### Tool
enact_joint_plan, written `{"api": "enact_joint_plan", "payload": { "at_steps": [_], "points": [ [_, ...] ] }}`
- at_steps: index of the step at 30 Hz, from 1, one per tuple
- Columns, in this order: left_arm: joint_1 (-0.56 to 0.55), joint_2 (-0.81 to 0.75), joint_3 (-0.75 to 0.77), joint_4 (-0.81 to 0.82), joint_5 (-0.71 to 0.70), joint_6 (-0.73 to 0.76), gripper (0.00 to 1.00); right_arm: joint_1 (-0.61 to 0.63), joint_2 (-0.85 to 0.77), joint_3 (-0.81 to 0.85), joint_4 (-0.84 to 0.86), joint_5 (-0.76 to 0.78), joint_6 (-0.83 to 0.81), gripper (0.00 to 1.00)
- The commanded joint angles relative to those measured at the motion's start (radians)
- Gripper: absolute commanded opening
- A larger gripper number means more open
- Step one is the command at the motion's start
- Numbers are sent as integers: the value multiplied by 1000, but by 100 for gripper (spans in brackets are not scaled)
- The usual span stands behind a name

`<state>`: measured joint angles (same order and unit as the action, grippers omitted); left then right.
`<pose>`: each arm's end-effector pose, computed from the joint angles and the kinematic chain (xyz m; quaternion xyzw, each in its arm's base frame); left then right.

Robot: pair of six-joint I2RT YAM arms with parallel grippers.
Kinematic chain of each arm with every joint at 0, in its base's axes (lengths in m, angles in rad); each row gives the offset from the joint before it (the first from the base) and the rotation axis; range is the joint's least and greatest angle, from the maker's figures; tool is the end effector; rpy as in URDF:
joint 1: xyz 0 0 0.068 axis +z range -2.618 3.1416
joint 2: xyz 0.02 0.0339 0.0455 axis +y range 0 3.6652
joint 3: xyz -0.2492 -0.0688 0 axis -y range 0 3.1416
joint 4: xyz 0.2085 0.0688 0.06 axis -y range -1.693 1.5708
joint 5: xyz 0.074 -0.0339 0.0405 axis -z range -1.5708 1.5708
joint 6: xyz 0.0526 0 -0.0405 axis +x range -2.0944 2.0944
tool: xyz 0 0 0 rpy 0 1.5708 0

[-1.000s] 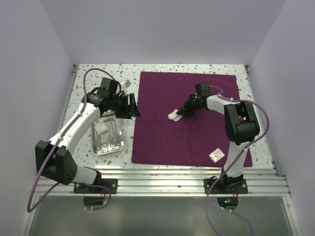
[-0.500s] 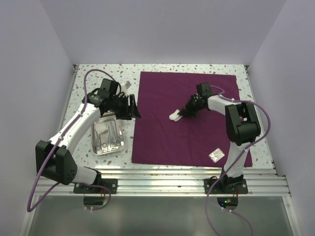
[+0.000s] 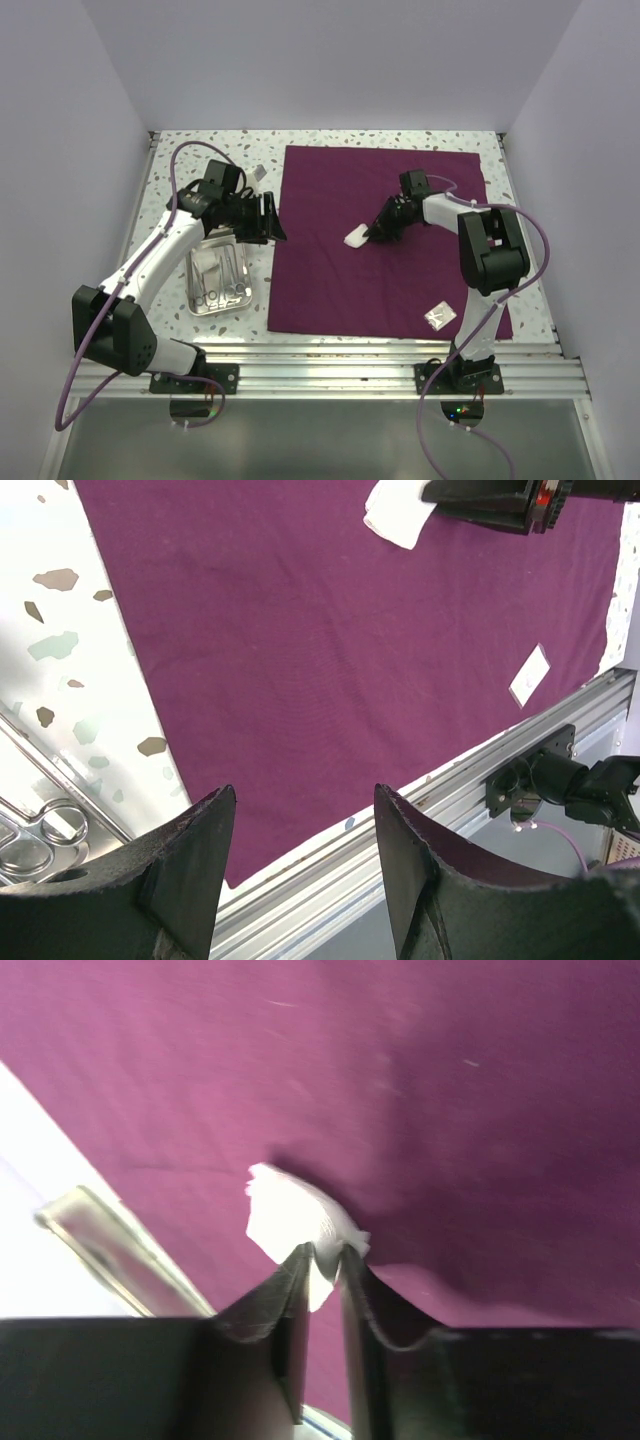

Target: Prepare the surgical pack

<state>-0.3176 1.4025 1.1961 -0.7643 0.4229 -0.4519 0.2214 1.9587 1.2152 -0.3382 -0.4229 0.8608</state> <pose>0.2436 -0.1028 0.2745 -0.0008 0.9361 -0.2943 0.1926 0.3520 0.1014 0.1396 0.2499 0.9165 0.2965 0.0980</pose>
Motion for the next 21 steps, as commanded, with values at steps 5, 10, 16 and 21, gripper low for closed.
{"api": "enact_joint_plan", "payload": {
  "at_steps": [5,10,16,21],
  "points": [
    [-5,-10,-3,34,27,12,61,-4,-75,40,-157,85,-147,36],
    [-5,3,5,39,39,12,61,-4,-73,35,-139,62,-177,38],
    [-5,9,11,37,47,7,62,-5,-26,52,-87,35,-171,38],
    [-5,4,13,30,40,9,61,-4,17,87,-59,7,-155,38]
  ]
}}
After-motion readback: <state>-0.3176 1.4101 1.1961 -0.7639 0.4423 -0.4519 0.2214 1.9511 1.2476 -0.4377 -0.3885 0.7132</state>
